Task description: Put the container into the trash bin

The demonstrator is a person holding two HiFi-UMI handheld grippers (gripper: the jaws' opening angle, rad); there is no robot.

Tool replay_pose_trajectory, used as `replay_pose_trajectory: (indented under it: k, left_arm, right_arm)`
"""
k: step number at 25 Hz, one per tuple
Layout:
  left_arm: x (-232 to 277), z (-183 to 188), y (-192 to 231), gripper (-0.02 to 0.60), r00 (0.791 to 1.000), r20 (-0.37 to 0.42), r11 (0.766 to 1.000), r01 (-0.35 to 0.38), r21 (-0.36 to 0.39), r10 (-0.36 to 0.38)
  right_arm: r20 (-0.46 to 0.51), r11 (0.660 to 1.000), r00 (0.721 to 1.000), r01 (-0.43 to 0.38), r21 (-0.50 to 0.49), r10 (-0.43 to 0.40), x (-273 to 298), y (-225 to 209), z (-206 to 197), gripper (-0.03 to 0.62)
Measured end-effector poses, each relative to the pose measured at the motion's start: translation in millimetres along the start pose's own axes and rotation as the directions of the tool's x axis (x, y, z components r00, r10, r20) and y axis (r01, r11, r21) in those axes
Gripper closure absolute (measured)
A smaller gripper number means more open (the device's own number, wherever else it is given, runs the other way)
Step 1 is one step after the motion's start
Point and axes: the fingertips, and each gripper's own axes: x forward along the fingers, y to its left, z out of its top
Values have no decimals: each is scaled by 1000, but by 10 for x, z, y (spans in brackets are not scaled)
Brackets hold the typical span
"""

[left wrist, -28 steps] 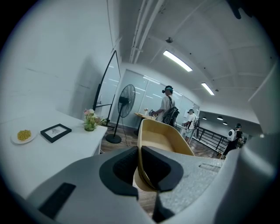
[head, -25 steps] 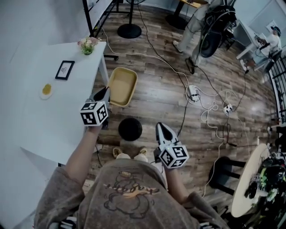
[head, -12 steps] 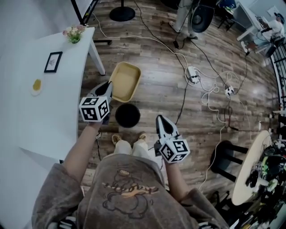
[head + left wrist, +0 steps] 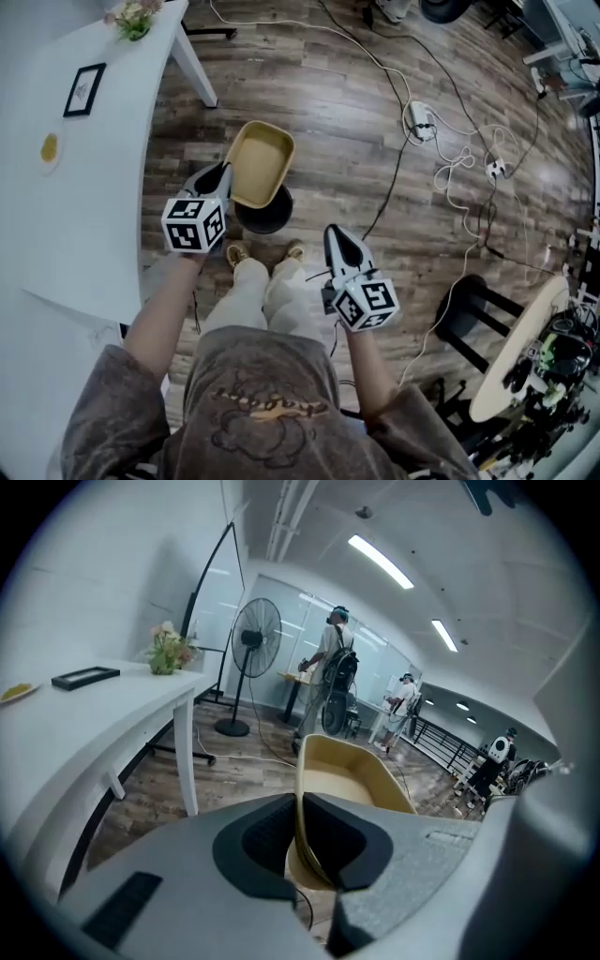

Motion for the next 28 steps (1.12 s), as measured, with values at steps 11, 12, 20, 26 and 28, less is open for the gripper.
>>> replay_pose_trajectory:
  k: [11, 12, 20, 26, 28]
  left_arm:
    - [775, -1292, 408, 555, 991, -127, 997, -59, -57, 51]
    - [848, -1408, 457, 555, 989, -138, 997, -60, -58, 52]
    - [1434, -2313, 739, 555, 981, -188, 994, -71, -79, 55]
    - [1723, -3011, 847, 555, 970, -238, 995, -67, -80, 46]
    - [1759, -3202, 867, 555, 965, -260, 995, -67, -73, 45]
  right_arm:
    - [-89, 998, 995, -52, -22, 49, 756, -618, -759, 592]
    - [-101, 998, 993, -60, -26, 57, 828, -654, -863, 592]
    - [-159, 997, 985, -72, -28, 67, 1259, -1018, -1677, 592]
    - [-191, 998, 979, -65, 7, 65, 1434, -1252, -2290, 593]
    - [-199, 998, 978, -67, 13, 68, 1462, -1295, -2427, 592]
